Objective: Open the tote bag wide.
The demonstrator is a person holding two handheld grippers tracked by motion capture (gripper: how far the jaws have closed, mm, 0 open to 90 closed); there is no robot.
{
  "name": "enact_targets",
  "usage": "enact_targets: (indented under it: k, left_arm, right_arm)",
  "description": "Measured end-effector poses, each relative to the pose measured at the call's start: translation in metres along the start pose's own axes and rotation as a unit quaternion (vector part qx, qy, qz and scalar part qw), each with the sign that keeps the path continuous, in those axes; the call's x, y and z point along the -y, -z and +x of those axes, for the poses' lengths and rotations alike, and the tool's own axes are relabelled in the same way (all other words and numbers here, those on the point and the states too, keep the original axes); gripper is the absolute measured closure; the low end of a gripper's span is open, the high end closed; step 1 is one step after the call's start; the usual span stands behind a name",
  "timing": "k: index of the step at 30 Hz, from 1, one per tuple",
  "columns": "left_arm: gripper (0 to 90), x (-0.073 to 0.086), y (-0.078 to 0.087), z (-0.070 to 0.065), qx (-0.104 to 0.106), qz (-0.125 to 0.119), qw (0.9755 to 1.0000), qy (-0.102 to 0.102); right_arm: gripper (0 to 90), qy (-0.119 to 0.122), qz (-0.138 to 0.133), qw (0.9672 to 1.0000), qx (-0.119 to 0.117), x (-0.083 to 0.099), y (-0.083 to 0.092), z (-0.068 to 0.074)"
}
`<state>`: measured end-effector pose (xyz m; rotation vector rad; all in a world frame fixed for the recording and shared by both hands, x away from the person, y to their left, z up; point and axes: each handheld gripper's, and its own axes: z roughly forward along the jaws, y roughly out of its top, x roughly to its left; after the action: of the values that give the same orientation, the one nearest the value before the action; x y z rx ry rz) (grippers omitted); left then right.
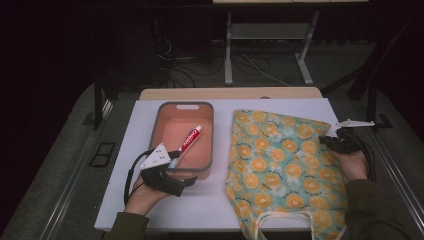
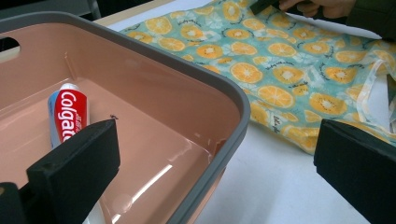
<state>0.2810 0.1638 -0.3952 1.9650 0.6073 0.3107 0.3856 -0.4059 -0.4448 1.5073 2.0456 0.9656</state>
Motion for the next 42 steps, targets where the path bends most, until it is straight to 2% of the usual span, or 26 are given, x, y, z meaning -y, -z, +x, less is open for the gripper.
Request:
enact_targets:
  k: [1,3,5,8,9,10,11,13,14,16,18,19,21,22,25,30,38,42]
  left_arm:
    - [0.0,0.0,0.0,0.0,0.0,0.0,1.0,0.0]
    - [0.0,0.0,0.0,0.0,-0.001,0.0,1.0,0.0]
    - [0.0,0.0,0.0,0.0,0.0,0.0,1.0,0.001]
    - [0.0,0.0,0.0,0.0,0.001,0.0,1.0,0.0]
    - [0.0,0.0,0.0,0.0,0.001,0.0,1.0,0.0]
    - [0.0,0.0,0.0,0.0,0.001,0.0,1.0,0.001]
    - [0.0,0.0,0.0,0.0,0.0,0.0,1.0,0.001]
    - [0.0,0.0,0.0,0.0,0.0,0.0,1.0,0.001]
    - [0.0,0.0,0.0,0.0,0.0,0.0,1.0,0.002]
    - [0.0,0.0,0.0,0.0,0.0,0.001,1.0,0.0]
    - [0.0,0.0,0.0,0.0,0.0,0.001,1.0,0.001]
    - [0.0,0.0,0.0,0.0,-0.001,0.001,1.0,0.0]
    - [0.0,0.0,0.0,0.0,-0.001,0.002,1.0,0.0]
    - [0.0,0.0,0.0,0.0,-0.002,0.002,1.0,0.0]
    - [0.0,0.0,0.0,0.0,-0.003,0.003,1.0,0.0]
    - [0.0,0.0,0.0,0.0,-0.003,0.003,1.0,0.0]
    - [0.0,0.0,-0.001,-0.001,-0.004,0.005,1.0,0.0]
    - [0.0,0.0,-0.001,-0.001,-0.005,0.005,1.0,-0.001]
  right_arm:
    - [49.7,0.002,-0.019,0.9998,0.004,-0.003,0.006,0.001]
    - [39.8,0.007,-0.03,0.9995,0.001,-0.008,0.015,0.003]
    - [33.7,0.019,-0.041,0.9989,-0.005,-0.012,0.025,0.007]
    - [32.5,0.043,-0.056,0.9968,-0.037,-0.015,0.04,0.015]
    - [32.5,0.043,-0.056,0.9968,-0.037,-0.015,0.04,0.015]
    - [30.5,0.05,-0.062,0.9951,-0.059,-0.016,0.049,0.021]
    - [30.5,0.05,-0.062,0.9951,-0.059,-0.016,0.049,0.021]
    - [28.0,0.063,-0.062,0.9932,-0.076,-0.015,0.056,0.028]
    - [26.9,0.082,-0.056,0.9912,-0.088,-0.013,0.061,0.036]
    - [26.7,0.087,-0.055,0.9899,-0.097,-0.01,0.064,0.039]
    - [26.6,0.104,-0.05,0.9871,-0.111,-0.006,0.069,0.047]
    - [26.5,0.118,-0.045,0.9841,-0.125,-0.001,0.074,0.056]
    - [26.3,0.134,-0.036,0.9803,-0.141,0.005,0.077,0.064]
    - [26.3,0.134,-0.036,0.9803,-0.141,0.005,0.077,0.064]
    - [26.0,0.154,-0.02,0.9724,-0.173,0.016,0.08,0.077]
    - [25.7,0.19,0.012,0.9585,-0.212,0.033,0.082,0.099]
    - [25.6,0.23,0.042,0.9337,-0.271,0.057,0.084,0.135]
    - [26.0,0.254,0.062,0.9202,-0.291,0.066,0.081,0.153]
